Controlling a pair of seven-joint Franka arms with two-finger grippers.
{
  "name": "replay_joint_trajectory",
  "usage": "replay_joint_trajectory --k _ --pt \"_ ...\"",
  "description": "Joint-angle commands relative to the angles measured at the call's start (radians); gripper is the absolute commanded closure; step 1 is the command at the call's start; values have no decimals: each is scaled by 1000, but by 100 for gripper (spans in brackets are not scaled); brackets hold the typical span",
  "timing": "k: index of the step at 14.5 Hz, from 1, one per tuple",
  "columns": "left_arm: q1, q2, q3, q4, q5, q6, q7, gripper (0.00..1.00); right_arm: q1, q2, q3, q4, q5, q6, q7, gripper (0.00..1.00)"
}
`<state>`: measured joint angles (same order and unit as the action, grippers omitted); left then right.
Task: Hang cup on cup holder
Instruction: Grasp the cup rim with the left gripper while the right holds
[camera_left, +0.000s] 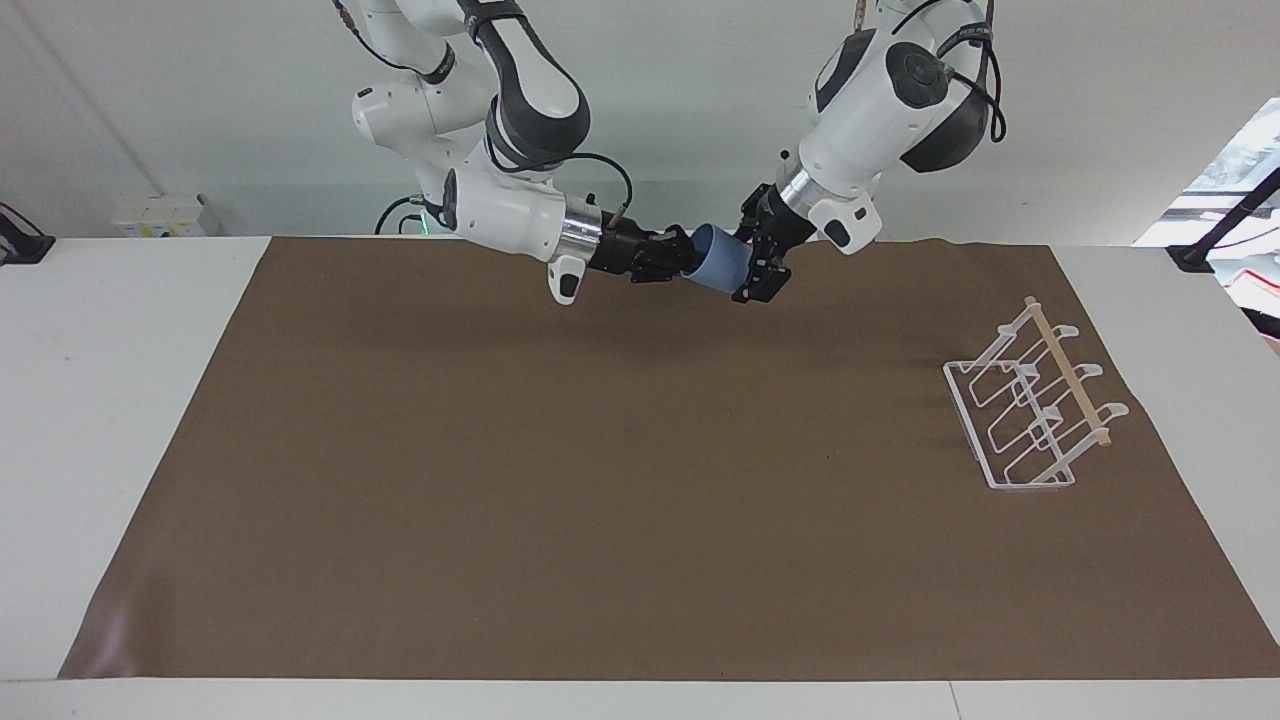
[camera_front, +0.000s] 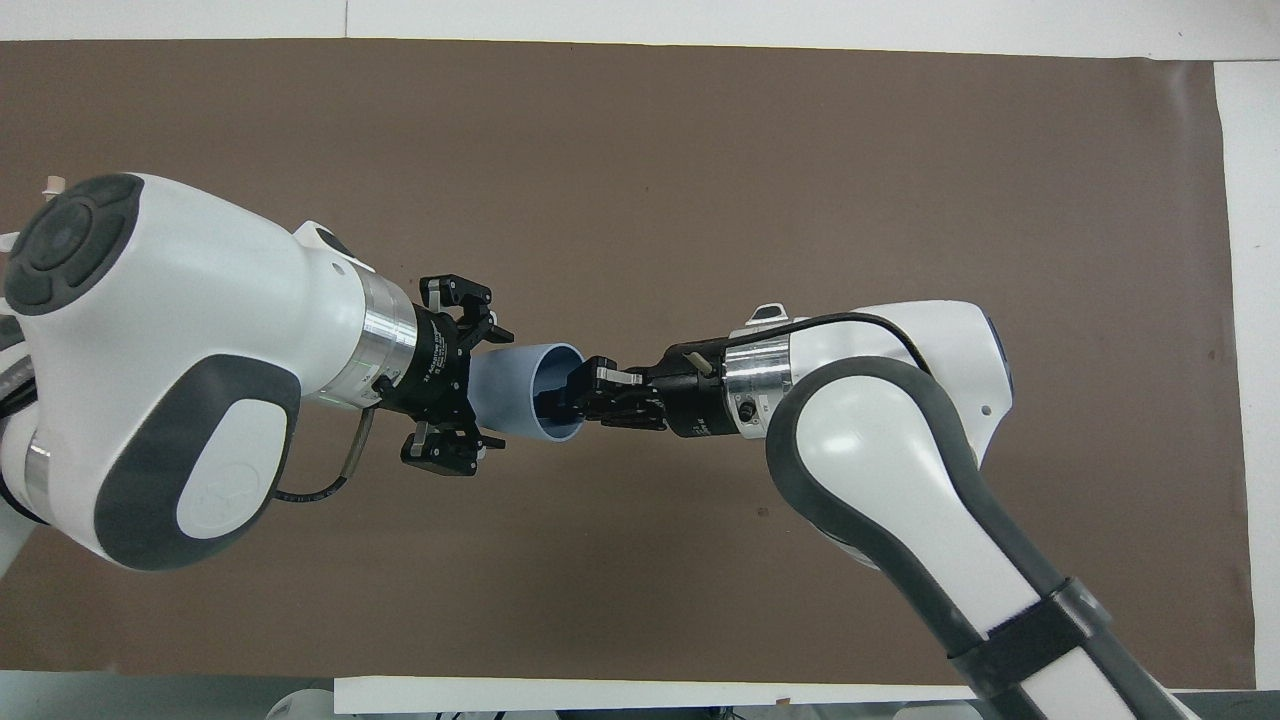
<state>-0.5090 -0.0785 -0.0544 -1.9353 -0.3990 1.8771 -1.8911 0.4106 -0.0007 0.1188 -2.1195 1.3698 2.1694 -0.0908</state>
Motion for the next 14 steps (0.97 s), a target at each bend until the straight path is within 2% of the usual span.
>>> replay_joint_trajectory --k 1,2,3,4,6,7,8,9,10,11,12,14 --pt "-17 -55 11 -71 -14 42 12 18 -1 -15 1 -11 23 15 6 98" --pt "-17 -56 11 -77 -14 42 12 22 -1 -15 1 -11 22 15 6 98" --pt "-17 -59 10 -85 -12 43 17 42 -1 -15 1 -11 23 15 6 98" --pt "-17 -63 5 -87 -11 48 26 70 -1 -15 1 -11 22 15 6 98" --pt "-17 -63 5 -85 -11 45 119 95 -3 -15 1 -11 21 15 6 98" --pt "-17 -63 5 -82 -11 36 127 100 -3 -15 -1 -11 21 15 6 98" --pt "-16 -63 5 -82 -11 33 124 100 -3 -15 -1 -11 21 15 8 98" --pt "-13 -61 5 -76 -11 30 121 100 -3 -15 -1 -11 21 15 8 91" --pt "-14 -60 7 -68 -1 16 130 100 -6 -15 -1 -11 21 15 8 68" --pt "-5 -55 7 -59 0 13 123 100 -6 -16 -2 -11 20 16 6 6" --pt "0 -50 8 -47 0 4 119 100 -9 -21 -4 -11 11 24 8 1" --pt "18 -46 11 -34 0 -1 122 100 -27 -21 -4 -11 8 26 5 1"
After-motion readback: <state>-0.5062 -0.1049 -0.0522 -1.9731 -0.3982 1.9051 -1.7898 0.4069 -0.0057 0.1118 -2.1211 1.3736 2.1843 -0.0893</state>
